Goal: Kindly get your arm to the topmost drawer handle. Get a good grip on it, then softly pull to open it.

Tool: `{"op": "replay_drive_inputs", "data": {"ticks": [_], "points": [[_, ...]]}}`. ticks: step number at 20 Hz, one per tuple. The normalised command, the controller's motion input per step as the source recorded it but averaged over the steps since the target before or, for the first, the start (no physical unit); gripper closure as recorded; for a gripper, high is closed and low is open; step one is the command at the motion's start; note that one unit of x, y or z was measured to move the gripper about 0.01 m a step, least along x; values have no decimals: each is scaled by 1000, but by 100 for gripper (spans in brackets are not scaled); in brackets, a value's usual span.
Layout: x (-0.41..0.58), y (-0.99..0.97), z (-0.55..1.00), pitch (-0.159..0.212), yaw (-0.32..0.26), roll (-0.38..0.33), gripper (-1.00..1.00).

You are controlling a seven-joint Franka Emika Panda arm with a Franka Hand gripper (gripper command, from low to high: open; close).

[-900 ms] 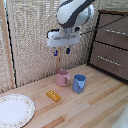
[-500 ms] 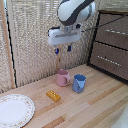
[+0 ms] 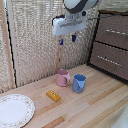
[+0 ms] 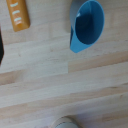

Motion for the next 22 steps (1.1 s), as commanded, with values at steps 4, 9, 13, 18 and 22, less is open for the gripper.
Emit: {"op": "replay_drive_inputs", "data": {"ticks": [4,9,13,18,22], "points": [[-36,-268,0,-19,135,-324,-100],[-9,-266,0,-11,123,-341,-100],[2,-242,0,-32,108,-349,-100],[82,-211,0,-26,81,-356,-100],[147,-201,0,-14,63,-362,-100]]}}
